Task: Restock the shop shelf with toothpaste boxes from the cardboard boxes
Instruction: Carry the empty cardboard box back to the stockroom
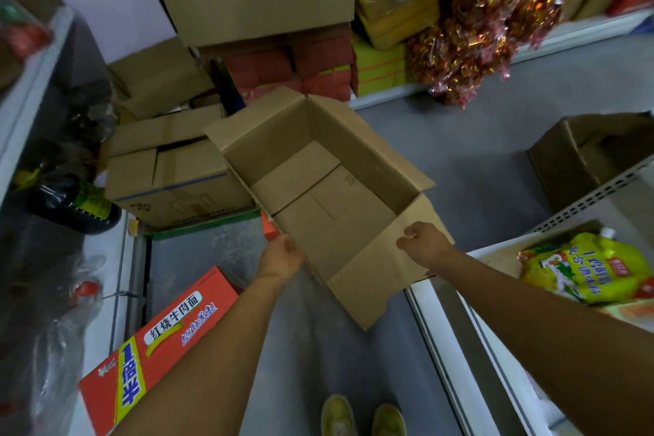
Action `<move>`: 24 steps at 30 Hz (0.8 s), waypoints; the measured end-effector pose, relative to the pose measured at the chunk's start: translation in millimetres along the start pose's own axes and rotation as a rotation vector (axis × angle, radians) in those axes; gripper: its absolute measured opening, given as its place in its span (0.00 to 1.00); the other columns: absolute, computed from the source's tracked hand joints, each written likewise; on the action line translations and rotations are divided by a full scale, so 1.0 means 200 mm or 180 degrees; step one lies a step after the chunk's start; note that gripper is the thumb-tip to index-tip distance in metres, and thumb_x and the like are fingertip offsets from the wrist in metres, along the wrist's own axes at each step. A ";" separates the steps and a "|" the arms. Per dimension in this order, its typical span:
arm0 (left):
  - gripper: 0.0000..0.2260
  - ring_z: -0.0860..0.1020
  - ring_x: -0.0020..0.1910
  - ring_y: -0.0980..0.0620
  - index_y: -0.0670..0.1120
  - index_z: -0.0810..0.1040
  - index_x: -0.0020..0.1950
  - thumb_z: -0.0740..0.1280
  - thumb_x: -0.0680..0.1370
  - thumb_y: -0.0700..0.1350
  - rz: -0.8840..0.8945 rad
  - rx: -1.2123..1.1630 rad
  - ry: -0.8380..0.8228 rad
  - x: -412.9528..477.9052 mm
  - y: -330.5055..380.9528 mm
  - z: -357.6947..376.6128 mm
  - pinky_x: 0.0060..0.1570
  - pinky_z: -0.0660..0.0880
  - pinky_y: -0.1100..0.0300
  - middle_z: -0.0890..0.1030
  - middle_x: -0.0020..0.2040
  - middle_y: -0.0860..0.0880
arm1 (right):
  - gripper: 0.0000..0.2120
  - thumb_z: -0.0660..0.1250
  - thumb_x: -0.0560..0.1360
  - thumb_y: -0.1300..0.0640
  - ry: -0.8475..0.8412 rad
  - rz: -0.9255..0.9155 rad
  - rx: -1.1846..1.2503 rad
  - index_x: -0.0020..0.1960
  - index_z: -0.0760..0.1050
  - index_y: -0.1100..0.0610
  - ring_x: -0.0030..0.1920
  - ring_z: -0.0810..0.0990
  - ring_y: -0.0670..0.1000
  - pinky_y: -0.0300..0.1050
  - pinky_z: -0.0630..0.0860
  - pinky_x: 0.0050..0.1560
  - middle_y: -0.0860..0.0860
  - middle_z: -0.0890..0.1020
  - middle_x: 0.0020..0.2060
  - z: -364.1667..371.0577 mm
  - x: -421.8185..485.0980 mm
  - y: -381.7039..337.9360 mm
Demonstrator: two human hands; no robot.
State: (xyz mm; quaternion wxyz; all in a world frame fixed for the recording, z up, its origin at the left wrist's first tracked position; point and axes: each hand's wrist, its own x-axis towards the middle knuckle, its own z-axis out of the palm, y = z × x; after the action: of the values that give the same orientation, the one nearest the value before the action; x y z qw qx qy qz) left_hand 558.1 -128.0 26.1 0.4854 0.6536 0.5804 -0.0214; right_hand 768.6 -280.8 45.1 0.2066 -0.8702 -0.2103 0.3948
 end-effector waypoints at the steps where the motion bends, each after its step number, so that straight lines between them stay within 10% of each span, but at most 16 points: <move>1: 0.13 0.79 0.54 0.39 0.44 0.77 0.52 0.66 0.71 0.48 0.0103 -0.0017 -0.0023 -0.02 0.02 -0.01 0.54 0.76 0.54 0.81 0.55 0.36 | 0.20 0.64 0.78 0.55 0.0037 -0.0093 -0.0036 0.67 0.69 0.62 0.60 0.74 0.58 0.44 0.69 0.56 0.58 0.73 0.64 -0.03 -0.04 0.00; 5: 0.17 0.78 0.56 0.43 0.41 0.72 0.68 0.62 0.79 0.39 0.0572 -0.0134 0.0116 -0.23 0.20 -0.11 0.52 0.75 0.55 0.78 0.62 0.42 | 0.22 0.64 0.78 0.54 0.0253 -0.0429 -0.0207 0.69 0.68 0.58 0.62 0.74 0.56 0.43 0.69 0.55 0.57 0.74 0.64 -0.17 -0.24 -0.03; 24: 0.16 0.74 0.64 0.51 0.47 0.74 0.68 0.65 0.79 0.45 0.3678 0.1318 0.0003 -1.30 0.49 -0.63 0.63 0.69 0.56 0.77 0.64 0.49 | 0.18 0.66 0.75 0.59 0.2847 -0.0893 0.0017 0.65 0.75 0.52 0.62 0.75 0.54 0.49 0.72 0.62 0.52 0.78 0.61 -0.19 -1.86 0.03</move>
State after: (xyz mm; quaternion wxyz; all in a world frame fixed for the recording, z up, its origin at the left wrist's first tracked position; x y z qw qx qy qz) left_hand 481.9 -222.9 305.9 0.2811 0.9433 0.1161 0.1332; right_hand 576.1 -489.8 288.8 0.3305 -0.9176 -0.2152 -0.0502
